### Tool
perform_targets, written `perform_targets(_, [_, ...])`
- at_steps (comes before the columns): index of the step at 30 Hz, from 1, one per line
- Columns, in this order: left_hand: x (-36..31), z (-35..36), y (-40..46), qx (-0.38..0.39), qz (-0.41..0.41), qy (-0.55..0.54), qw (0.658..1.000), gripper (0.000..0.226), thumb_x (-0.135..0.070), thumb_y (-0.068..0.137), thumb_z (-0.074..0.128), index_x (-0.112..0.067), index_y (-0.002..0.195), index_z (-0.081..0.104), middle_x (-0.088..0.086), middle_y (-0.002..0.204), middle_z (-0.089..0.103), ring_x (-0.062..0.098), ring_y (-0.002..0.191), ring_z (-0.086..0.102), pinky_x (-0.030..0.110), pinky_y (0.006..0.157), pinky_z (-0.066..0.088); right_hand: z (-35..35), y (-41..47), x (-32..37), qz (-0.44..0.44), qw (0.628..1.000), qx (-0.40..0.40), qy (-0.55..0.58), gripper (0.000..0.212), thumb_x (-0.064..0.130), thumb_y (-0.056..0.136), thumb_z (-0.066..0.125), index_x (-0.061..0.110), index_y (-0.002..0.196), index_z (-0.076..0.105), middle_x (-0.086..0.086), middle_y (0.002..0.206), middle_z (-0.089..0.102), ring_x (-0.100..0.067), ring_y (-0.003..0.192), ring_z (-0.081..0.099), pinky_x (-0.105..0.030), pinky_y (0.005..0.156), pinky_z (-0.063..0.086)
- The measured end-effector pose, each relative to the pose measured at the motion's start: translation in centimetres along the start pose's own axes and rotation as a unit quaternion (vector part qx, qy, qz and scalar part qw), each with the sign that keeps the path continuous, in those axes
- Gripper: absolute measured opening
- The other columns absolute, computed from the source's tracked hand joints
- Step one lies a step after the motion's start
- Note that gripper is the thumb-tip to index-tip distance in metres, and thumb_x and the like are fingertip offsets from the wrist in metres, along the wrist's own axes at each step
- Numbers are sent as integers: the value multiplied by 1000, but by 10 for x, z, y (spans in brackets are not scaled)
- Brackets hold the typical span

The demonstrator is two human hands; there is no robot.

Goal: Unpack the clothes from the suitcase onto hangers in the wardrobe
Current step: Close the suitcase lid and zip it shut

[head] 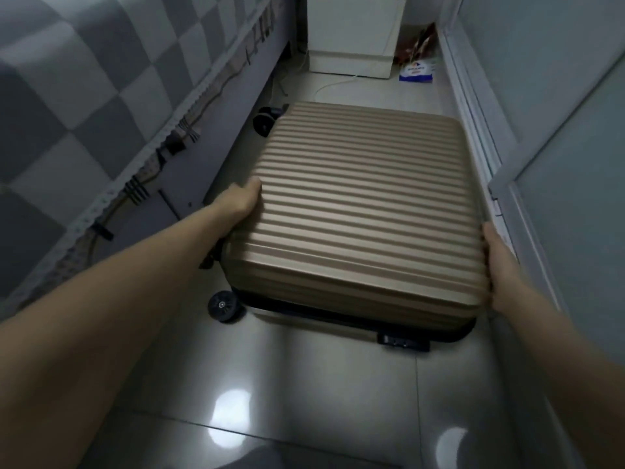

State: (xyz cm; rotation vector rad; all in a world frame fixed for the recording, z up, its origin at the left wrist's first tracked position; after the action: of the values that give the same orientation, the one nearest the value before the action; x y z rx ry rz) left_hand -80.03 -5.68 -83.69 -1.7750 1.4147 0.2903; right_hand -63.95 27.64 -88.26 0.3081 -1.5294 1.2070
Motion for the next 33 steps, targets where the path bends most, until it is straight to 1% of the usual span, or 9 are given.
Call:
perform_targets(3, [13, -8, 1, 102, -46, -142, 984, 67, -58, 94, 25, -8, 135, 43, 10, 135, 48, 28, 121, 48, 32, 97, 36, 3, -8, 0, 25, 999, 19, 18, 44, 53, 95, 31, 22, 90, 62, 4, 62, 71, -10, 54, 68, -23, 40, 52])
perform_targets(7, [16, -19, 0, 155, -41, -166, 973, 55, -58, 93, 32, -10, 109, 56, 10, 115, 59, 28, 105, 56, 39, 100, 40, 0, -21, 10, 39, 999, 20, 21, 46, 55, 94, 34, 20, 84, 62, 2, 58, 70, -12, 49, 67, -23, 34, 48])
perform_targets(10, [21, -30, 4, 213, -44, -165, 962, 55, -61, 92, 28, -16, 106, 57, 7, 112, 61, 28, 106, 55, 41, 100, 38, -4, -30, 10, 46, 999, 20, 5, 55, 56, 92, 37, 20, 70, 71, 1, 57, 70, -14, 48, 66, -25, 33, 48])
perform_targets(14, [31, -26, 10, 219, -50, -198, 954, 56, -60, 93, 25, -16, 108, 57, 8, 120, 57, 29, 114, 52, 42, 106, 34, -4, -34, 7, 59, 998, 21, -15, 71, 56, 93, 33, 21, 45, 71, 2, 55, 69, -13, 46, 66, -23, 32, 46])
perform_targets(18, [38, -10, 12, 203, -31, -245, 948, 56, -59, 94, 26, -17, 116, 56, 6, 107, 62, 24, 97, 59, 34, 82, 45, -3, -35, 5, 54, 998, 2, -34, 72, 58, 92, 33, 21, 43, 70, 2, 53, 68, -13, 45, 65, -23, 31, 46])
perform_targets(24, [57, -11, 9, 246, -42, -193, 949, 78, -79, 75, 38, -22, 126, 52, 7, 124, 59, 30, 114, 55, 47, 105, 36, -8, -40, 12, 70, 995, 11, -71, 60, 53, 93, 39, 18, 57, 73, 0, 55, 69, -14, 45, 65, -26, 32, 48])
perform_targets(26, [66, -8, -3, 281, -35, -145, 948, 89, -84, 64, 43, -23, 128, 49, 9, 125, 57, 33, 112, 55, 49, 98, 42, -13, -47, 19, 77, 990, -3, -116, 58, 54, 89, 43, 17, 58, 74, -3, 58, 70, -17, 47, 66, -30, 40, 54])
perform_targets(29, [78, -3, -26, 361, -18, -83, 929, 93, -86, 54, 46, -27, 125, 47, 15, 115, 61, 28, 90, 65, 40, 81, 51, -24, -46, 31, 64, 964, -57, -251, 48, 54, 89, 42, 15, 92, 71, -9, 71, 73, -27, 64, 69, -44, 78, 55])
perform_targets(33, [88, 11, -51, 467, -14, -63, 882, 77, -79, 53, 55, -33, 115, 46, 18, 112, 65, 27, 89, 68, 28, 77, 51, 16, -40, 49, -114, 898, -77, -418, 44, 49, 89, 48, 14, 115, 55, -12, 89, 65, -26, 76, 57, -34, 72, 45])
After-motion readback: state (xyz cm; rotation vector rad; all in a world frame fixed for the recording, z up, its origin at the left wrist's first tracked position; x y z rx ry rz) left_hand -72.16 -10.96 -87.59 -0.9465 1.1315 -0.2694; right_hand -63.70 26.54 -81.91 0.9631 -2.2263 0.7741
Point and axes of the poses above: each hand's wrist, its own y-axis towards the middle knuckle, its own z-axis out of the palm, x = y × z, the point moved 1 cm from there along y, towards the middle knuckle
